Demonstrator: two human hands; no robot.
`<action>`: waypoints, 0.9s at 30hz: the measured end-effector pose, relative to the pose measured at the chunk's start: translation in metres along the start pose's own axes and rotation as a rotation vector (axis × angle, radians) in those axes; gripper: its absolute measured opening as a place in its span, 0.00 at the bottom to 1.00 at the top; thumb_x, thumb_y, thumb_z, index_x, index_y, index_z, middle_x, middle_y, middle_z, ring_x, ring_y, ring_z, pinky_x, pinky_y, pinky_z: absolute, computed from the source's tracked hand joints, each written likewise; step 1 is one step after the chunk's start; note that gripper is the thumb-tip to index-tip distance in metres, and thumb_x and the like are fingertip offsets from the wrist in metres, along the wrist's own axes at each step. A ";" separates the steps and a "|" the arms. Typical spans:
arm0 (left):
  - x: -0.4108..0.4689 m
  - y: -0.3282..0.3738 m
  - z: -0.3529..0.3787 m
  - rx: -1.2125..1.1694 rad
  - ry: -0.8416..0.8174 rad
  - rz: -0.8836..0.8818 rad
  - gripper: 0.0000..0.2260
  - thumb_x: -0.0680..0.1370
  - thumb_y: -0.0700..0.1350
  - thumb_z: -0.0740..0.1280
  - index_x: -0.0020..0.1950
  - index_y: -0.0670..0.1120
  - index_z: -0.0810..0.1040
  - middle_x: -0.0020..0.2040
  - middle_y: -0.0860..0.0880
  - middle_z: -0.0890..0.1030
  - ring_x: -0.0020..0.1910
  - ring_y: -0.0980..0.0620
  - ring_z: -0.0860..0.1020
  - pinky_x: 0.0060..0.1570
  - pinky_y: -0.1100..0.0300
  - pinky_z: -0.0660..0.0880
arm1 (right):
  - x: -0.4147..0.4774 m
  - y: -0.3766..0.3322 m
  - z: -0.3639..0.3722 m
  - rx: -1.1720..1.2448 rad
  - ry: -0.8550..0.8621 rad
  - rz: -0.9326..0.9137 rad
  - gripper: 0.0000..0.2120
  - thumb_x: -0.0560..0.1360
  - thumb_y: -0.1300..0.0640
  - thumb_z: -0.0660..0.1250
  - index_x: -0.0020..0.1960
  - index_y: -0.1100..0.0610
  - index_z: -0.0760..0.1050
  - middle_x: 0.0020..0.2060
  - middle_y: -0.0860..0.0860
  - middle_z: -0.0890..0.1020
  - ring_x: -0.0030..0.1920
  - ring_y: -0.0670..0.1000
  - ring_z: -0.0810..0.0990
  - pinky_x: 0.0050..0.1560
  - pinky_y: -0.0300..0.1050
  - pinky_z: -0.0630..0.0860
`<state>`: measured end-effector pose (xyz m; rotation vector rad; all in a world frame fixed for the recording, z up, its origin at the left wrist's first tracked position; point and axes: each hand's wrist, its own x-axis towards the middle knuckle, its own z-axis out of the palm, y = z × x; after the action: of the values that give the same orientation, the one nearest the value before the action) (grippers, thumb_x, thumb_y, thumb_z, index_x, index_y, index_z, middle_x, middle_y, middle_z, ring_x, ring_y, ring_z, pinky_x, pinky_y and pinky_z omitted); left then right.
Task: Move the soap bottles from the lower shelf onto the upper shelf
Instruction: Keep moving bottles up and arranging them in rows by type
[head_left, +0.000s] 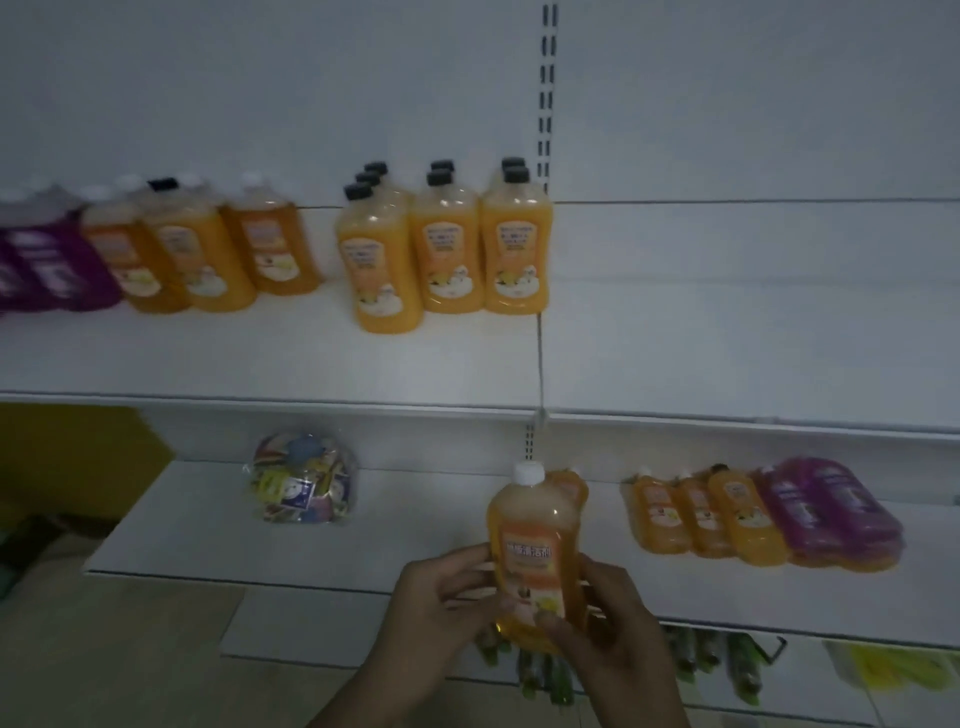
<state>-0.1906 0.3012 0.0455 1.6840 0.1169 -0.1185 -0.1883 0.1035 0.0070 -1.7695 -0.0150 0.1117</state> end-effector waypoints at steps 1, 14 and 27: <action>-0.010 0.009 -0.014 0.004 0.025 0.033 0.21 0.74 0.35 0.77 0.59 0.58 0.86 0.55 0.49 0.88 0.57 0.48 0.85 0.59 0.49 0.82 | -0.005 -0.016 0.009 0.000 -0.008 -0.027 0.28 0.65 0.51 0.80 0.63 0.45 0.79 0.54 0.39 0.79 0.56 0.45 0.82 0.52 0.43 0.83; -0.025 0.135 -0.125 0.152 0.210 0.460 0.18 0.75 0.41 0.77 0.57 0.62 0.84 0.54 0.62 0.86 0.55 0.62 0.83 0.48 0.66 0.81 | 0.028 -0.176 0.076 0.004 -0.050 -0.382 0.24 0.71 0.49 0.77 0.66 0.45 0.78 0.56 0.44 0.84 0.55 0.45 0.85 0.53 0.42 0.83; 0.033 0.140 -0.199 0.110 0.370 0.502 0.19 0.78 0.41 0.74 0.58 0.66 0.80 0.54 0.67 0.85 0.55 0.63 0.83 0.54 0.59 0.82 | 0.126 -0.210 0.156 -0.219 -0.108 -0.553 0.24 0.77 0.48 0.74 0.71 0.47 0.74 0.60 0.44 0.81 0.57 0.45 0.82 0.57 0.48 0.83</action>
<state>-0.1358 0.4826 0.2016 1.7813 -0.0396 0.5736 -0.0648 0.3075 0.1735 -1.9127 -0.6094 -0.2033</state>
